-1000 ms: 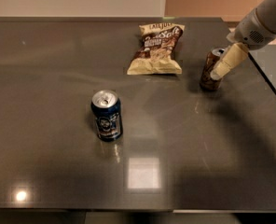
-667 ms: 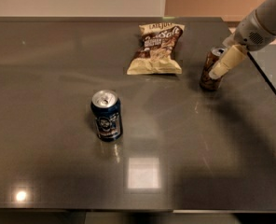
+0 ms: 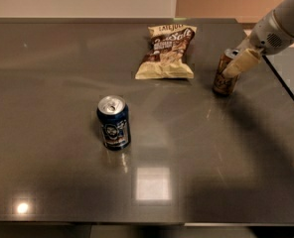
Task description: Move orange can near pepsi can
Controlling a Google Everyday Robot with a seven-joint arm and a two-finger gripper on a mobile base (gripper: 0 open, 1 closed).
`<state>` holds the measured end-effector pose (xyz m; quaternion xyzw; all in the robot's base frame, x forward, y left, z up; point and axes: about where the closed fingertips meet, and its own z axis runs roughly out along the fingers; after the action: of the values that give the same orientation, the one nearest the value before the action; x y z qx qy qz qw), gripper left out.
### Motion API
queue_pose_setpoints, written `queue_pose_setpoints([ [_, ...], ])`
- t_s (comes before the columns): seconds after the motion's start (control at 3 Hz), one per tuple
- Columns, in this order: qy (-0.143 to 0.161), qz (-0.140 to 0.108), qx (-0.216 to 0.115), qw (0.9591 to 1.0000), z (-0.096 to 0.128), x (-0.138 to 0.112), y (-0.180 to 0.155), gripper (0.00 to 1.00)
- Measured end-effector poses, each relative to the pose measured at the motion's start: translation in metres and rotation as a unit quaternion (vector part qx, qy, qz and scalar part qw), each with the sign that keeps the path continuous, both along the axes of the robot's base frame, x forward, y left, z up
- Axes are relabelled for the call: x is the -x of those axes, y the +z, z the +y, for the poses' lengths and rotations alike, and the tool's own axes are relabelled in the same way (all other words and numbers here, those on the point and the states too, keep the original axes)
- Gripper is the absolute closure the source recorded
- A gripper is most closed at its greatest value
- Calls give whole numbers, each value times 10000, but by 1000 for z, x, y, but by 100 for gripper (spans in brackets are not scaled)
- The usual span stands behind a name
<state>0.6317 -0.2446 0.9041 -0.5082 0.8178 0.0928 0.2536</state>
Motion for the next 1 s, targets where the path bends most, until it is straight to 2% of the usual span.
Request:
queue_pose_setpoints([
  [0.33, 209, -29, -150, 9997, 14, 12, 14, 87],
  [0.67, 491, -21, -336, 9982, 34, 28, 29, 100],
  [1.0, 788, -14, -495, 9957, 56, 42, 41, 100],
])
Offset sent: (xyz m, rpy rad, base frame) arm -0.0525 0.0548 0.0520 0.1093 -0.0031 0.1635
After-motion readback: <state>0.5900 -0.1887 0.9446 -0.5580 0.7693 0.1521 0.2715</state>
